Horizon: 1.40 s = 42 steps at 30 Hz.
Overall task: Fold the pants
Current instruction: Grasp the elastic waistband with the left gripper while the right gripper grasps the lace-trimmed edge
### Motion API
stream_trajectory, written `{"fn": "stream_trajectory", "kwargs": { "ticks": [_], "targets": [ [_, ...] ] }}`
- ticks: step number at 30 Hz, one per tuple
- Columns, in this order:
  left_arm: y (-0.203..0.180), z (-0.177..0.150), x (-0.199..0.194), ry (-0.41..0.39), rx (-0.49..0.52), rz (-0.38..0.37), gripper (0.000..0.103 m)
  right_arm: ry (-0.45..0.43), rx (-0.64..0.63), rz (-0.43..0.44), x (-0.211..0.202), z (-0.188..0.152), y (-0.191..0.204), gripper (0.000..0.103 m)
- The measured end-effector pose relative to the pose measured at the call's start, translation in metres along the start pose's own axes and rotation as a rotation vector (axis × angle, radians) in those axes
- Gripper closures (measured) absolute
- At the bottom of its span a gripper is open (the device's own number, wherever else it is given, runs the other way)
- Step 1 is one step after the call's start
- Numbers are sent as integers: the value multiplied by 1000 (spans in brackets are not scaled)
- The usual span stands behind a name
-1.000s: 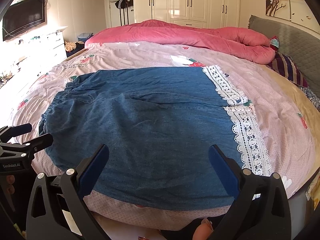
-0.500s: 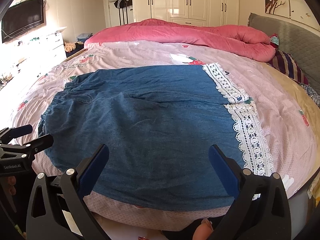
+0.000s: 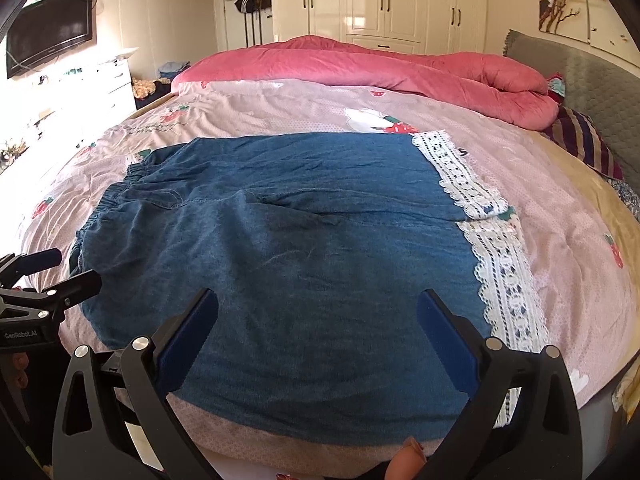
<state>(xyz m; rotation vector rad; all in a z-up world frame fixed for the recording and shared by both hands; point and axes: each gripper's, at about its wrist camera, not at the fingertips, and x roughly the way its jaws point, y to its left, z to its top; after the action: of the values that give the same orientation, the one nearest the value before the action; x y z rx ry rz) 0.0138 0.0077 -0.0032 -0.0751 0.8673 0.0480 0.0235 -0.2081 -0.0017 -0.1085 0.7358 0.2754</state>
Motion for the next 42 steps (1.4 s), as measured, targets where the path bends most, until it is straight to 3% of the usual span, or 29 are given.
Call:
{"fn": "stream_trajectory", "kwargs": {
  "ticks": [7, 12, 16, 19, 22, 26, 29, 32, 36, 42],
  "targets": [
    [25, 39, 14, -23, -28, 14, 8, -13, -31, 44, 23, 35, 6, 4],
    [62, 86, 39, -31, -79, 37, 8, 39, -10, 126, 56, 68, 8, 4],
    [88, 120, 79, 12, -66, 65, 8, 47, -63, 84, 79, 87, 13, 4],
    [106, 134, 103, 44, -108, -9, 8, 64, -88, 96, 97, 101, 16, 4],
    [111, 146, 123, 51, -88, -20, 9, 70, -118, 94, 112, 114, 18, 4],
    [111, 155, 140, 65, -56, -46, 42, 80, -175, 99, 137, 135, 26, 4],
    [107, 153, 149, 83, -16, -42, 55, 79, -221, 128, 157, 150, 35, 4],
    [111, 151, 150, 77, -6, -33, 86, 81, -276, 130, 178, 161, 48, 4],
    [115, 153, 142, 37, 1, -83, 97, 98, -371, 201, 203, 175, 71, 4],
    [111, 160, 118, -25, 26, -126, 98, 143, -438, 226, 231, 192, 90, 4]
  ]
}}
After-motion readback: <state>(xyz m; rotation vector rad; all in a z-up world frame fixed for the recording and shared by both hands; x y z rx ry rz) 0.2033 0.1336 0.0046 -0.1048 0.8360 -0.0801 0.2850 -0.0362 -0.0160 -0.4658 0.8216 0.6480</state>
